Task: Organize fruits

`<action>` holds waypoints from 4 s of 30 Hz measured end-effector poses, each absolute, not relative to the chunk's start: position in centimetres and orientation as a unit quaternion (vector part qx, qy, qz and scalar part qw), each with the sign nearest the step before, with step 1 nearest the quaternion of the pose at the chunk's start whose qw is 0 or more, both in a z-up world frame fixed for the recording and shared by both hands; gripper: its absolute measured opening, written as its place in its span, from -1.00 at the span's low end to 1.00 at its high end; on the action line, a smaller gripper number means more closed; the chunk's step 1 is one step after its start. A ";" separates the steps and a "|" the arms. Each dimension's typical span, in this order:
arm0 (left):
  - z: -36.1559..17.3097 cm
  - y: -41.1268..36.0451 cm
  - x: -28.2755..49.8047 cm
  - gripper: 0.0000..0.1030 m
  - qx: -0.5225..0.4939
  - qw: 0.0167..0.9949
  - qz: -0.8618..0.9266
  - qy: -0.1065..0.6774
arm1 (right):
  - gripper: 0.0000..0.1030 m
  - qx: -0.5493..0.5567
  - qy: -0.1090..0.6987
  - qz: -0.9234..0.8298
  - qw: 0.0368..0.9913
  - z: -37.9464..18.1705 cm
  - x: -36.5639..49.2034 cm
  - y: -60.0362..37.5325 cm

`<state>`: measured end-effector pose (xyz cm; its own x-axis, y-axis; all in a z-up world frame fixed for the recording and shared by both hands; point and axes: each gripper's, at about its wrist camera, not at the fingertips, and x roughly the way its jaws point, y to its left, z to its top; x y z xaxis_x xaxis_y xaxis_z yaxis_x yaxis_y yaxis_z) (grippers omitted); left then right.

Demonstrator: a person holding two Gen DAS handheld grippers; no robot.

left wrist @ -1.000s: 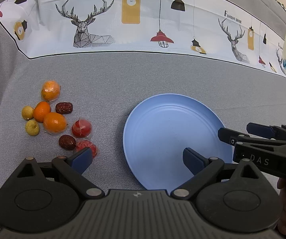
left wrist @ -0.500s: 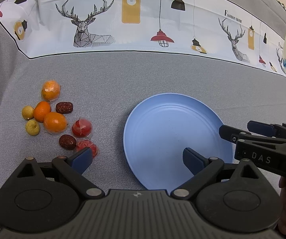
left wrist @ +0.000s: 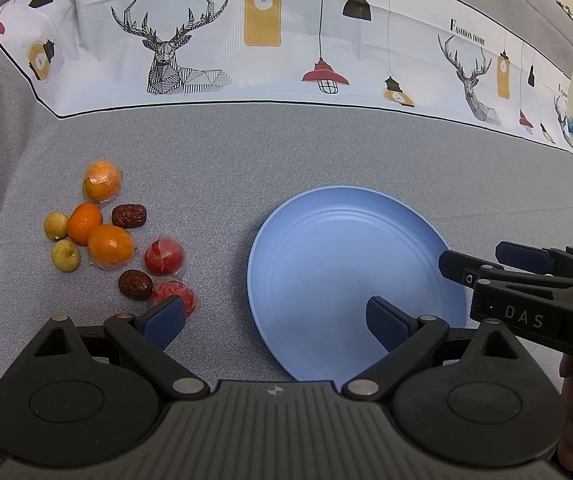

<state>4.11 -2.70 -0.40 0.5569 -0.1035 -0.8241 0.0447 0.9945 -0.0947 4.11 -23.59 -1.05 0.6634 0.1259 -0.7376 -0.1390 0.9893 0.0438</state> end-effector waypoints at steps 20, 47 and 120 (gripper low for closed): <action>1.2 1.5 3.2 -0.45 -0.055 0.883 -0.008 0.467 | 0.19 0.020 0.387 0.087 0.918 0.3 3.9 -21.8; -2.8 11.9 2.5 -0.06 -0.130 0.781 0.136 0.596 | -0.07 -0.024 0.393 0.292 0.871 -1.1 4.5 -9.6; 0.2 2.7 5.2 -0.26 -0.111 0.865 0.020 0.489 | -0.40 0.042 0.348 0.138 0.926 -0.1 3.4 -22.3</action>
